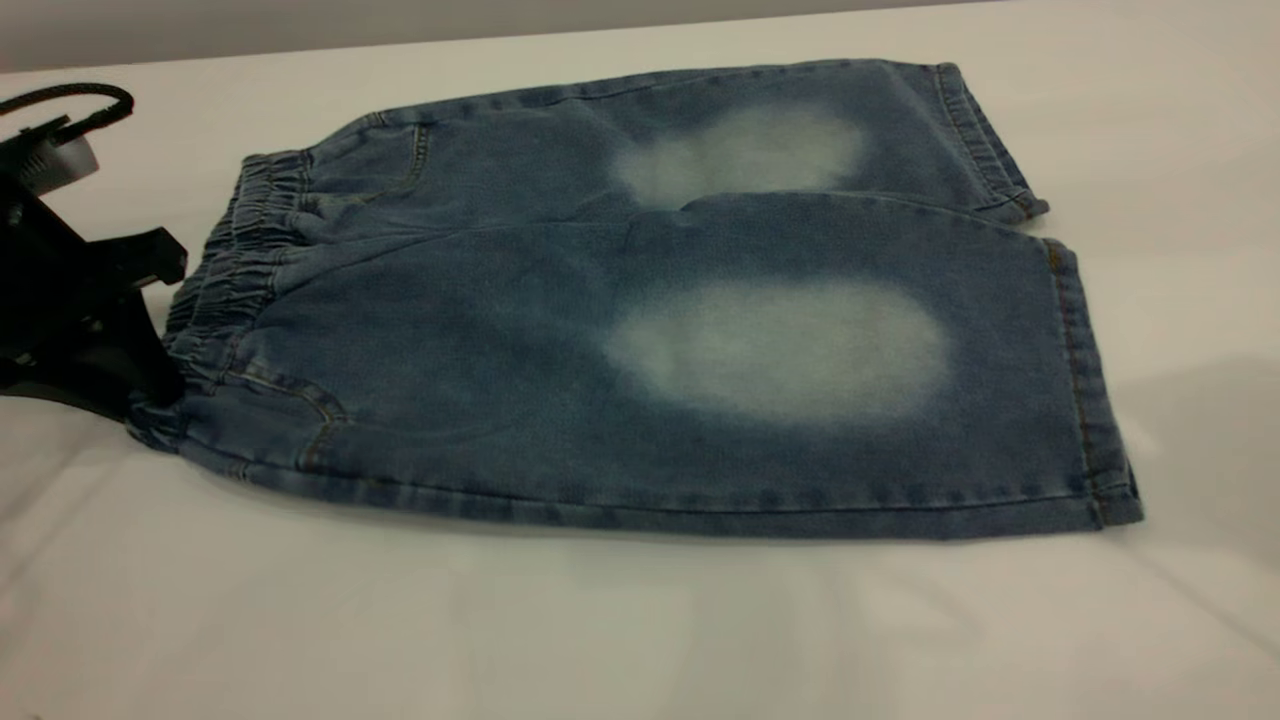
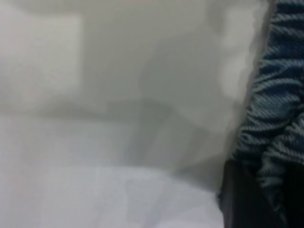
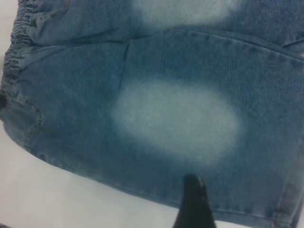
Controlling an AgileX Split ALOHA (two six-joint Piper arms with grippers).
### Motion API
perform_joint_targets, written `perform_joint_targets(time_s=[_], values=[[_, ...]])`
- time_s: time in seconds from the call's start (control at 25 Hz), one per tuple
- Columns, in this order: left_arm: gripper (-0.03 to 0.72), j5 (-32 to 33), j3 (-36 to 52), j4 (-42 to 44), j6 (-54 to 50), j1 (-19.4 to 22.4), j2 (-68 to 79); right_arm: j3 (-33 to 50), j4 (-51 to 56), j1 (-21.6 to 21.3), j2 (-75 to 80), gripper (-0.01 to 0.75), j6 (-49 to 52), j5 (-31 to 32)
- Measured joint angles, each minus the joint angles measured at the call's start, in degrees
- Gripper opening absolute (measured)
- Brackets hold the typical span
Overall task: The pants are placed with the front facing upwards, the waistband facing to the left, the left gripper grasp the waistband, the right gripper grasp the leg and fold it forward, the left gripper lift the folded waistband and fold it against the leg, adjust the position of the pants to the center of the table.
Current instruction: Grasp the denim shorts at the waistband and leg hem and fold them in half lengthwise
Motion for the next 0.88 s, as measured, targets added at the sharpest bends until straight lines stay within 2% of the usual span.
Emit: perform_joint_targets(time_s=[0.28, 0.6, 0.88], values=[[0.073, 2.71, -0.45, -0.03, 1.04, -0.06, -2.15, 0.0, 0.12, 0.0, 0.0, 0.441, 0.0, 0.0], [0.071, 7.26, -2.55, 0.62, 1.43, -0.09, -10.05, 1.65, 1.41, 0.0, 0.0, 0.441, -0.05, 2.25], [0.071, 7.42, -2.56, 0.3, 2.48, -0.09, -12.03, 6.4, 3.15, 0.0, 2.82, 0.441, -1.82, 1.74]])
